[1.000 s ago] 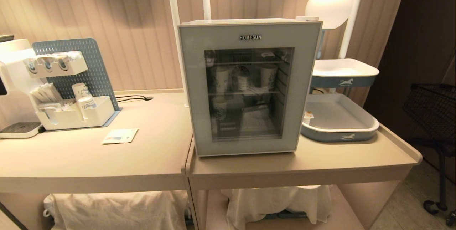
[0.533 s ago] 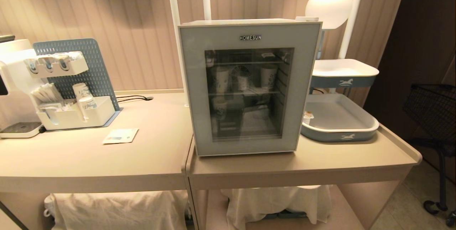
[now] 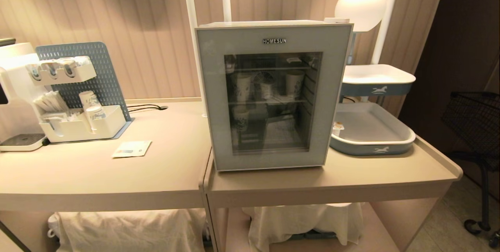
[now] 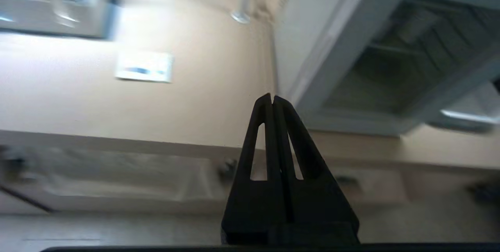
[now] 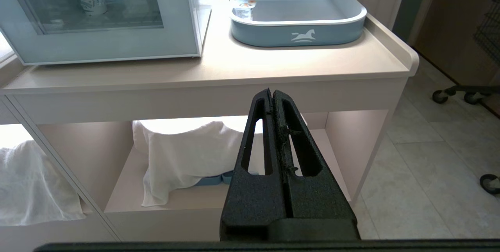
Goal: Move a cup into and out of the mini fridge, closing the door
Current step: Open the freezer door
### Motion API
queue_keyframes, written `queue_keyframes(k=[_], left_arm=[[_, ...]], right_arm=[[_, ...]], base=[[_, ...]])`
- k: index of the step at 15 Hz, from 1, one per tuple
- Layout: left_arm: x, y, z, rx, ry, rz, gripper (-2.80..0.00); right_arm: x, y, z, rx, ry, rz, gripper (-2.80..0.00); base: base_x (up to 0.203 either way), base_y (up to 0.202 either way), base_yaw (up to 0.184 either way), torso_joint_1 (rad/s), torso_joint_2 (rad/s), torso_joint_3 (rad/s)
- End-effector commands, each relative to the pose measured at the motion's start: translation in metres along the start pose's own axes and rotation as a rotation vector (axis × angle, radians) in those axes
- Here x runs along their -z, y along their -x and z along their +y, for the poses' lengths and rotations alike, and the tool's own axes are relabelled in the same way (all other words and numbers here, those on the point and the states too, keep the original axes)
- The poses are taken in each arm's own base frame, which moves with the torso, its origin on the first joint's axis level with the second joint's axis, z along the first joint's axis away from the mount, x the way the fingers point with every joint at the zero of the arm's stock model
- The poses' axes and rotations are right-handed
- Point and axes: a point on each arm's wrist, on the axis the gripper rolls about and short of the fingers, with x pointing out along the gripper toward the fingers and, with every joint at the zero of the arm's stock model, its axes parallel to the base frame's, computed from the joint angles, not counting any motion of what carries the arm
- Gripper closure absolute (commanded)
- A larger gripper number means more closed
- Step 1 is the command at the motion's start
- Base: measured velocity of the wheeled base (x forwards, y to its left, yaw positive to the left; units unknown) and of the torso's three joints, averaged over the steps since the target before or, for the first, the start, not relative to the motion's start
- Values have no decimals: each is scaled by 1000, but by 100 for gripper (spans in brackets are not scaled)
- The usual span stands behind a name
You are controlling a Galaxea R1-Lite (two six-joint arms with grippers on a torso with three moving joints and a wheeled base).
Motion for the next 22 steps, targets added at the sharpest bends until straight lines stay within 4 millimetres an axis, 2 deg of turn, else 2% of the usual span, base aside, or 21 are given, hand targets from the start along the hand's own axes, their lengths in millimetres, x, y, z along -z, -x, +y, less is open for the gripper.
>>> queue_keyframes(k=[1, 3, 4, 5, 6, 9, 11, 13, 17, 22], left_arm=[[0, -104, 8, 175, 66, 252, 0], [5, -163, 23, 369, 147, 351, 0], [11, -189, 32, 436, 172, 369, -280], [17, -211, 40, 499, 164, 350, -280], [29, -225, 46, 550, 138, 341, -280], [60, -249, 56, 780, 37, 260, -280], [71, -260, 55, 958, -26, 197, -280], [85, -278, 39, 1055, -69, 185, -280], [105, -314, 20, 1130, -154, 122, -280], [115, -330, 22, 1128, -157, 125, -280]], right_arm=[[0, 0, 0, -2, 0, 2, 0], [0, 0, 0, 0, -2, 2, 0], [0, 0, 0, -1, 0, 3, 0], [0, 0, 0, 0, -4, 2, 0], [0, 0, 0, 0, -3, -1, 0], [0, -1, 0, -3, 0, -18, 0], [0, -1, 0, -4, 2, -18, 0], [0, -1, 0, -2, 2, -18, 0], [0, -1, 0, -3, 2, -19, 0], [-1, -1, 0, -3, 2, -20, 0]], base=[[0, 0, 0, 0, 0, 0], [0, 0, 0, 0, 0, 0], [0, 0, 0, 0, 0, 0], [0, 0, 0, 0, 0, 0], [0, 0, 0, 0, 0, 0], [0, 0, 0, 0, 0, 0], [0, 0, 0, 0, 0, 0], [0, 0, 0, 0, 0, 0], [0, 0, 0, 0, 0, 0], [0, 0, 0, 0, 0, 0]])
